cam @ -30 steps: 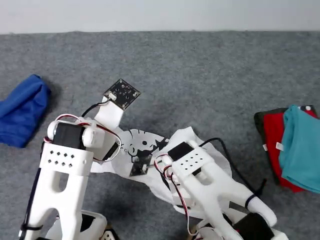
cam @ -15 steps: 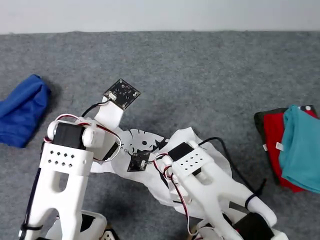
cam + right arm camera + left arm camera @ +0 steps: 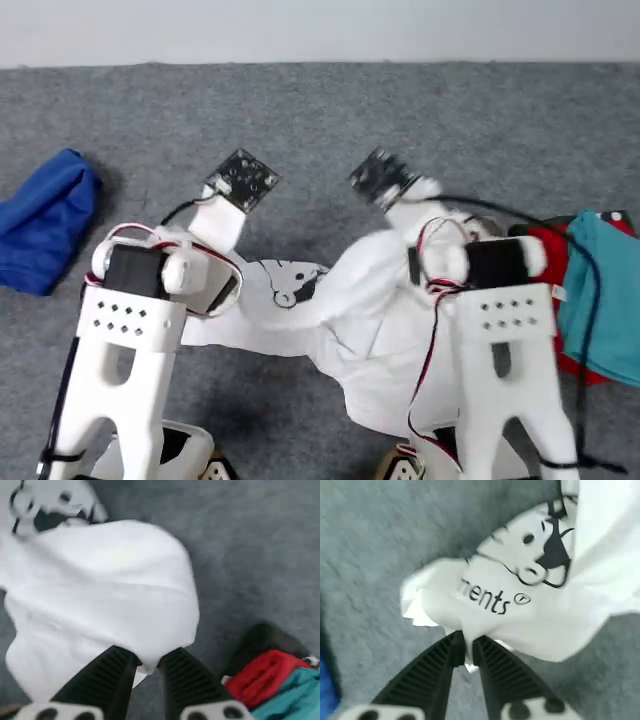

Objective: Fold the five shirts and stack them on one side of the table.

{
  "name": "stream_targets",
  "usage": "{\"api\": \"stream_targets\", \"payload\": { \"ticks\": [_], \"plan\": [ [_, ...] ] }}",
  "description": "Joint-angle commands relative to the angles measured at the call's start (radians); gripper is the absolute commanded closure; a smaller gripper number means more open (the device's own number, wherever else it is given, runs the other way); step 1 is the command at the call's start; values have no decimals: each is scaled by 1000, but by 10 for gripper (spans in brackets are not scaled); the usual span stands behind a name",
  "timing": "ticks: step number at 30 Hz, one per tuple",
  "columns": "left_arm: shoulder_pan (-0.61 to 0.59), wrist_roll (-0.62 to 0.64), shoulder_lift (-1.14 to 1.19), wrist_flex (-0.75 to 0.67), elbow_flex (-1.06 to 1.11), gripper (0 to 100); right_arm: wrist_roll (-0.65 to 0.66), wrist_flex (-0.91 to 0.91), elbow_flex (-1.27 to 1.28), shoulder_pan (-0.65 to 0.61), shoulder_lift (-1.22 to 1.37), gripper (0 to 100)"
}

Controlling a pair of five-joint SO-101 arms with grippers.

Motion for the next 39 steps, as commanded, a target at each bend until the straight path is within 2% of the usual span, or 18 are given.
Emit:
{"api": "stream_targets", "payload": {
  "ticks": [1, 7, 10, 14, 18, 24, 28, 33, 39],
  "plan": [
    [0, 2, -26, -37, -111, 987, -71, 5, -172, 22, -33, 988],
    [-8, 32, -26, -140, -306, 987, -201, -127, -413, 24, -22, 988],
    [-66, 112, -28, -192, -395, 987, -219, -170, -502, 25, -27, 988],
    [-157, 163, -28, -189, -538, 987, -218, -163, -657, 27, -31, 988],
    [-163, 157, -28, -91, -682, 987, -218, -136, -812, 79, -33, 988],
    [-163, 160, -28, 106, -943, 987, -219, 10, -991, 217, -35, 988],
    [-163, 161, -28, 192, -1101, 987, -219, 94, -1117, 240, -35, 988],
    [-163, 163, -28, 219, -1233, 987, -235, 157, -1246, 243, -35, 988],
    [-163, 163, -28, 219, -1228, 987, -241, 160, -1293, 243, -30, 988]
  ]
}}
